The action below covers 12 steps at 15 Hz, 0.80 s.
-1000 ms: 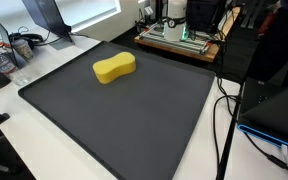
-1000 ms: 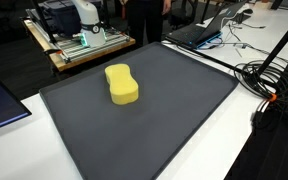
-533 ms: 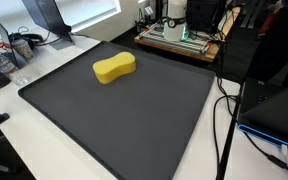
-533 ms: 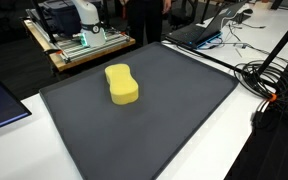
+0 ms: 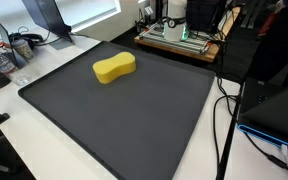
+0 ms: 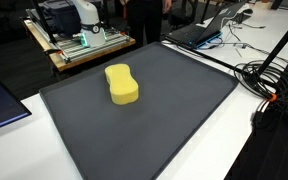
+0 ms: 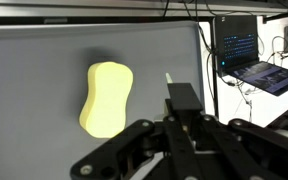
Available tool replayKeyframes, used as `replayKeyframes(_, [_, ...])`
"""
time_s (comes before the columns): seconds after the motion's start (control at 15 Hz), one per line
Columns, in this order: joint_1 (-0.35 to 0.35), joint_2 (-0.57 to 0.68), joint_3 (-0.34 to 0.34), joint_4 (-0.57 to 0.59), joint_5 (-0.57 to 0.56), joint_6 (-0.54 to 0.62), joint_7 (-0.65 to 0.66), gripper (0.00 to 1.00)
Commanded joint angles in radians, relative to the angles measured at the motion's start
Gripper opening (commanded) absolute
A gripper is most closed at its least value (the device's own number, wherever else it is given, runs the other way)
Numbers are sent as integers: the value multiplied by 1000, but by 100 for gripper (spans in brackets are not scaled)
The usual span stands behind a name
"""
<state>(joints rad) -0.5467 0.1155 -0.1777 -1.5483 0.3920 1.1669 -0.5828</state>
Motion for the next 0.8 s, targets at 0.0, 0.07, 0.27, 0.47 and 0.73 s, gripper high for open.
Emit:
replayKeyframes(0.0, [79,-138,-59,-196,-72,203,-153,3])
replayKeyframes(0.07, [95,-156,-68,-230,-108,257,-190,3])
replayKeyframes(0.27, [139,-220,-89,-341,-190,437,-270,3])
replayKeyframes(0.47, [164,-175,-115,-299,-168,447,-251,13])
replayKeyframes(0.73, [176,-216,-118,-349,-173,483,-256,13])
